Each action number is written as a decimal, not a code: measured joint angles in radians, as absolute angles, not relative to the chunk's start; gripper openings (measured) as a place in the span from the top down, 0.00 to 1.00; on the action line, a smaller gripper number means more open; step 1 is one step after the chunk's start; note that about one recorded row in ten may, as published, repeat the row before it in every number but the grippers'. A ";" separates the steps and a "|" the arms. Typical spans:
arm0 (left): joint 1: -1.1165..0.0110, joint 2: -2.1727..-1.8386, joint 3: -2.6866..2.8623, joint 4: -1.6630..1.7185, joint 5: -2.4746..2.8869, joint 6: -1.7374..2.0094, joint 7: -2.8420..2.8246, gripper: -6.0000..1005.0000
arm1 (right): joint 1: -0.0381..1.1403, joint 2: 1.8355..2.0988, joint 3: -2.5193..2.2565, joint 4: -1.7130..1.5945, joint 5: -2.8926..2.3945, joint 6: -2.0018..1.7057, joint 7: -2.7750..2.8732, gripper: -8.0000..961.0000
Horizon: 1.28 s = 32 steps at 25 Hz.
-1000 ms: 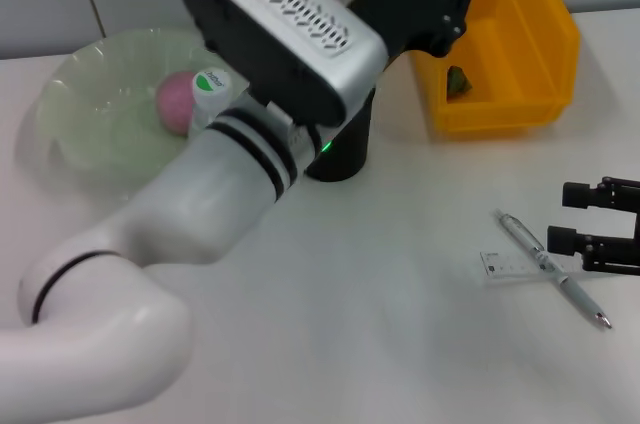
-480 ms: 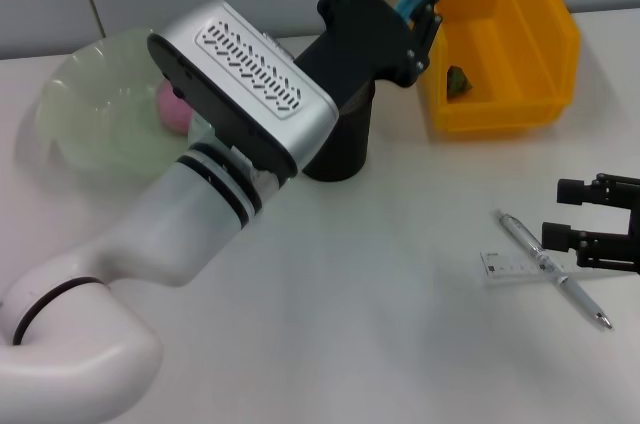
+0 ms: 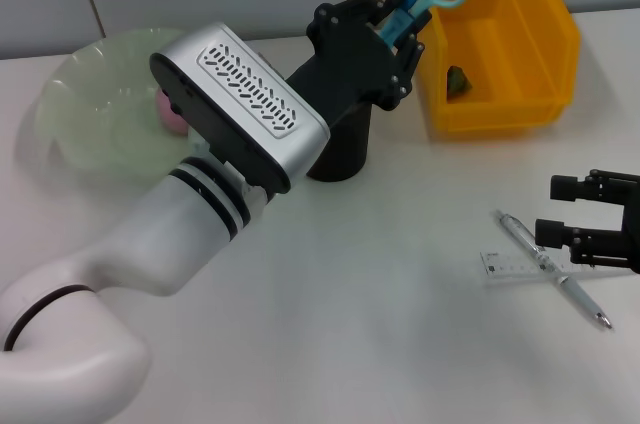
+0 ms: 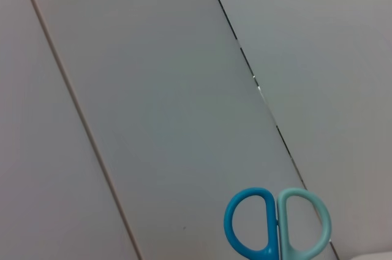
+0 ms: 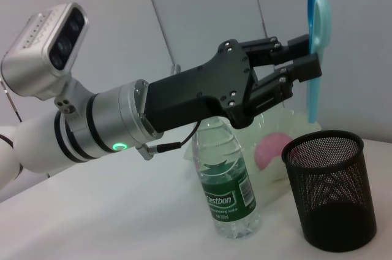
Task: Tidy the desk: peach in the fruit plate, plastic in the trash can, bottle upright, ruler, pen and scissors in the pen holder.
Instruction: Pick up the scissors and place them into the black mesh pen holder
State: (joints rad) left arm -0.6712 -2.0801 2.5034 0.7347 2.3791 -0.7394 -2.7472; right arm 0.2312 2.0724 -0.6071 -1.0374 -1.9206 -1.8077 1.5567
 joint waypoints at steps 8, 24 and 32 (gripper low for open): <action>-0.676 -2.080 2.497 0.688 2.380 -0.745 -2.746 0.68 | 0.243 2.074 -0.610 -1.035 -1.921 -1.808 1.557 0.23; -0.688 -2.080 2.493 0.633 2.377 -0.745 -2.749 0.66 | 0.276 2.074 -0.612 -1.013 -1.935 -1.809 1.557 0.23; -0.682 -2.080 2.502 0.611 2.373 -0.743 -2.749 0.65 | 0.290 2.075 -0.612 -1.011 -1.945 -1.809 1.557 0.23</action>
State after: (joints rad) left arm -0.6825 -2.0801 2.5023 0.6110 2.3732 -0.7428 -2.7490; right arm 0.2904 2.0746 -0.6122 -1.0112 -1.9451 -1.8085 1.5574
